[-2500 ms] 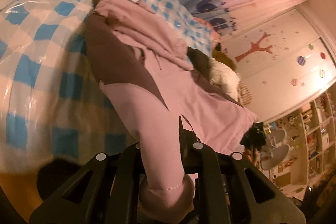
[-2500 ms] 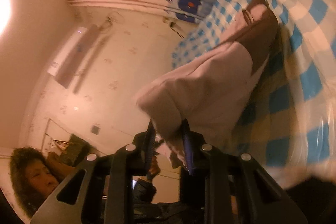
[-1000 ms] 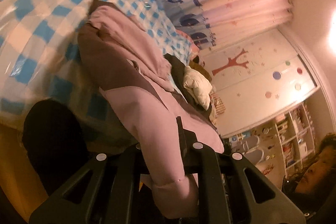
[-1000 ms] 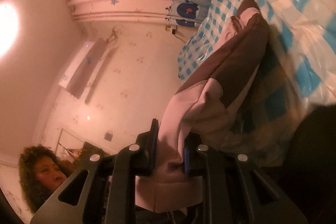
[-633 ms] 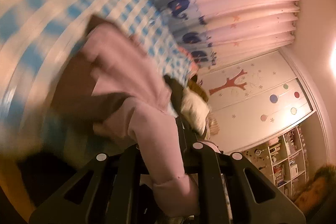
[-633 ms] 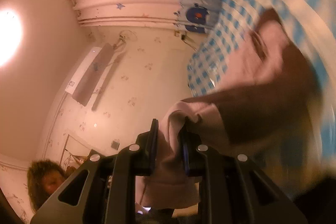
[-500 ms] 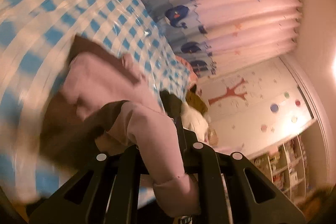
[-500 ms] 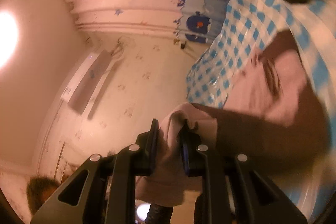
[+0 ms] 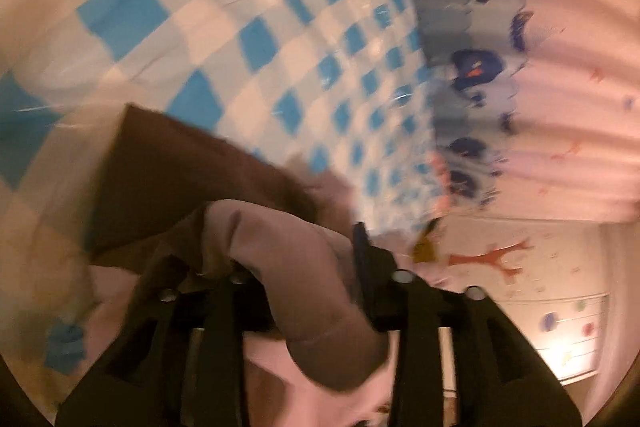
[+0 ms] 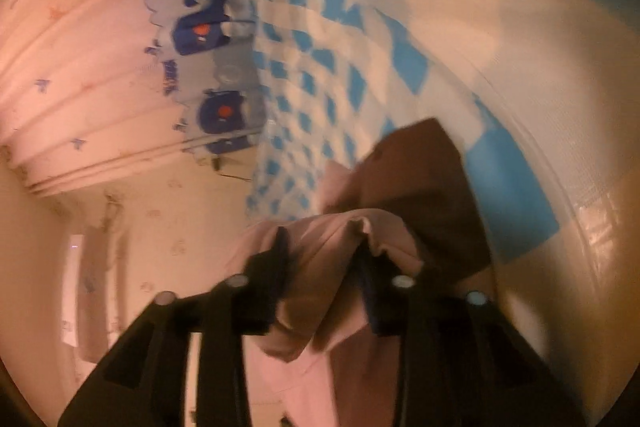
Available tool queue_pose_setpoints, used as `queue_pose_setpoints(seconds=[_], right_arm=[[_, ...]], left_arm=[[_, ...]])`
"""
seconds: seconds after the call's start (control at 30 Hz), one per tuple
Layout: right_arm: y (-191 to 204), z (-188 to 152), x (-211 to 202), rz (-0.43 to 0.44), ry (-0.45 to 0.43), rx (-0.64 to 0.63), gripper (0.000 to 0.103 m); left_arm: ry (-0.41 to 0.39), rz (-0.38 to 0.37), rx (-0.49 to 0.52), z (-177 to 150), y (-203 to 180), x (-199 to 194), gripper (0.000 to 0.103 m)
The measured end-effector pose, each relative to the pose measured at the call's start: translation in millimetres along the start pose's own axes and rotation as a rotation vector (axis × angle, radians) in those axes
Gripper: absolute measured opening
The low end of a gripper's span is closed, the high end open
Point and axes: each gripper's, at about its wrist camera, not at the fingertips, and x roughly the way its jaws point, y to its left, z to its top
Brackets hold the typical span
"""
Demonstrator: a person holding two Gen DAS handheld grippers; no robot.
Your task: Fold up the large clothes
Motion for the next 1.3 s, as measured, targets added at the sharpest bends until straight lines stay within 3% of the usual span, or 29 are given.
queue_pose_setpoints(seconds=[0.03, 0.07, 0.13, 0.2, 0.27, 0.37, 0.47, 0.53, 0.63, 0.7, 0.77, 0.8, 0.9, 1.0, 1.07, 1.1, 1.17, 1.23, 1.3], right_arm=[[2.8, 0.3, -5.2, 0.014, -0.009, 0.007, 0.049], [7.9, 0.4, -13.3, 0.029, -0.033, 0.005, 0.073], [25.1, -3.2, -33.8, 0.042, -0.117, -0.029, 0.089], [48.2, -7.0, -47.3, 0.075, -0.176, -0.071, 0.089], [78.4, -19.3, -56.8, 0.035, -0.245, -0.182, 0.089], [135.7, -57.1, -33.3, -0.088, -0.239, -0.466, 0.089], [177.9, -107.2, 16.4, -0.205, -0.211, -0.741, 0.089], [192.8, -141.2, 71.0, -0.273, -0.130, -0.890, 0.089], [189.8, -180.5, 160.4, -0.421, 0.027, -1.107, 0.089], [164.4, -188.0, 220.1, -0.651, 0.077, -1.254, 0.089], [124.6, -164.6, 259.4, -0.846, 0.150, -1.235, 0.091], [105.5, -142.0, 268.5, -0.872, 0.183, -1.150, 0.092], [85.1, -103.5, 277.2, -0.856, 0.205, -1.012, 0.095], [81.4, -105.8, 285.8, -0.894, 0.240, -1.021, 0.096], [90.9, -107.2, 271.6, -0.828, 0.247, -0.992, 0.096], [104.4, -107.0, 250.5, -0.751, 0.203, -0.970, 0.096], [133.2, -102.1, 221.5, -0.694, 0.083, -0.964, 0.096], [151.3, -91.8, 199.2, -0.736, -0.011, -0.971, 0.096], [144.6, -68.3, 184.2, -0.789, -0.043, -0.926, 0.096]], left_arm=[[-0.015, -0.045, -0.024, 1.9, -2.2, -6.6, 0.056], [-0.049, -0.085, -0.035, 2.1, -8.0, -17.9, 0.063], [-0.154, -0.138, -0.027, 1.4, -19.3, -45.2, 0.093], [-0.250, -0.233, -0.058, -1.5, -26.6, -78.9, 0.094], [-0.301, -0.183, 0.006, -10.7, -44.8, -100.2, 0.094], [-0.336, -0.076, 0.252, -48.1, -86.1, -102.2, 0.094], [-0.321, -0.069, 0.569, -107.9, -120.6, -68.4, 0.094], [-0.288, -0.098, 0.669, -131.8, -129.1, -34.2, 0.094], [-0.207, -0.070, 0.722, -141.5, -128.2, 24.1, 0.094], [-0.120, 0.063, 0.678, -123.2, -111.2, 83.2, 0.094], [-0.102, 0.197, 0.637, -98.3, -85.8, 122.6, 0.093], [-0.090, 0.201, 0.620, -87.3, -75.9, 130.6, 0.091], [-0.089, 0.182, 0.562, -60.5, -55.8, 146.6, 0.088], [-0.085, 0.222, 0.576, -61.1, -44.0, 157.1, 0.087], [-0.073, 0.228, 0.609, -73.3, -45.1, 149.7, 0.087], [-0.073, 0.223, 0.603, -76.9, -49.4, 141.6, 0.087], [-0.126, 0.188, 0.614, -80.2, -63.5, 112.5, 0.088], [-0.190, 0.203, 0.654, -75.8, -73.4, 91.7, 0.089], [-0.233, 0.238, 0.663, -67.8, -69.6, 77.2, 0.089]])
